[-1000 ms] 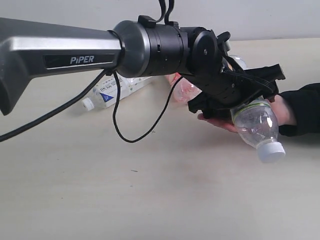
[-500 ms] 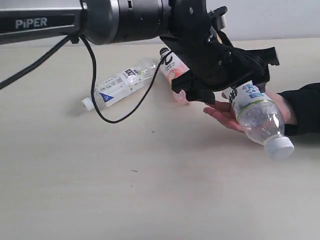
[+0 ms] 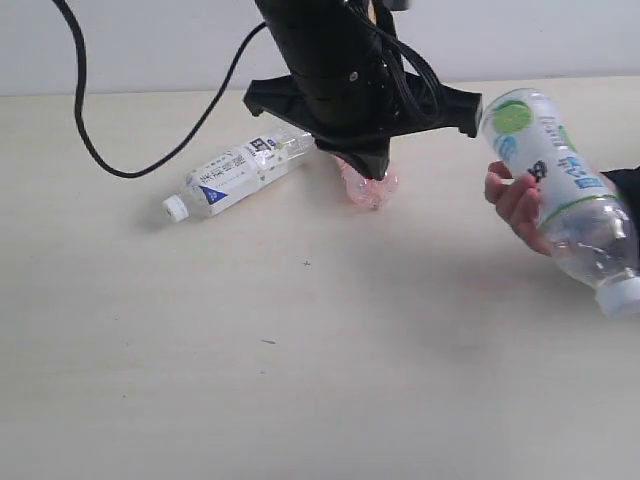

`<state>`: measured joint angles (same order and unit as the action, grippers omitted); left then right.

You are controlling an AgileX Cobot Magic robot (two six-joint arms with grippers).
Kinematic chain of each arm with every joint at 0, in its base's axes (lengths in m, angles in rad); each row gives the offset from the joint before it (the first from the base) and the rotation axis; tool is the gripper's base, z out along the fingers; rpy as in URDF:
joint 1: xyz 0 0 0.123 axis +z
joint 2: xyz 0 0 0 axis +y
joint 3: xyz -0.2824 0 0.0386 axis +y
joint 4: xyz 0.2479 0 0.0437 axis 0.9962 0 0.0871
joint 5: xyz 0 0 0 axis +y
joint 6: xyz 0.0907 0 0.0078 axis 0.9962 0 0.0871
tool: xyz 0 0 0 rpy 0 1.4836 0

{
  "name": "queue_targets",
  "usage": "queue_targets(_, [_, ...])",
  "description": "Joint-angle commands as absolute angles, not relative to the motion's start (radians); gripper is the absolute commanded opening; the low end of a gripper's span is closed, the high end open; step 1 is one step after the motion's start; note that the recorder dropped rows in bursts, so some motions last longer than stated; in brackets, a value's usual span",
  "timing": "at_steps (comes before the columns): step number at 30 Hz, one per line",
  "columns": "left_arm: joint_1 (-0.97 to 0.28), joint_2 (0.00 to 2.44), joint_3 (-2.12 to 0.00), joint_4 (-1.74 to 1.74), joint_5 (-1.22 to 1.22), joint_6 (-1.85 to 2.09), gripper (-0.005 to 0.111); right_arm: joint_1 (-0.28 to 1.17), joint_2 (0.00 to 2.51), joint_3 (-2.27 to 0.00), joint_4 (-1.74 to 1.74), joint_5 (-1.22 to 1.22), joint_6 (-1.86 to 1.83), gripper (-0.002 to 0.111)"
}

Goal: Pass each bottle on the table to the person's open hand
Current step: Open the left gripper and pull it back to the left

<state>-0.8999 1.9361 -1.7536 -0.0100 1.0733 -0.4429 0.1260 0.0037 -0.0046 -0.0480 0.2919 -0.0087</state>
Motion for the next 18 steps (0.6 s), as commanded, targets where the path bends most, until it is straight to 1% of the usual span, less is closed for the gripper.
queue_targets(1, [-0.897, 1.879, -1.725, 0.022, 1.111, -0.398, 0.000, 0.129, 0.000, 0.000, -0.050, 0.283, -0.006, 0.000])
queue_targets(6, [-0.897, 1.771, -1.601, 0.073, 1.013, -0.377, 0.000, 0.129, 0.000, 0.000, -0.050, 0.283, -0.006, 0.000])
queue_targets(12, [-0.897, 1.585, -1.349, 0.138, 0.870, -0.370, 0.000, 0.129, 0.000, 0.000, -0.050, 0.283, -0.006, 0.000])
queue_targets(16, [-0.897, 1.420, -1.151, 0.146, 0.768, -0.352, 0.000, 0.129, 0.000, 0.000, -0.050, 0.283, -0.006, 0.000])
queue_targets(18, [-0.897, 1.280, -0.981, 0.144, 0.652, -0.348, 0.000, 0.129, 0.000, 0.000, -0.050, 0.283, -0.006, 0.000])
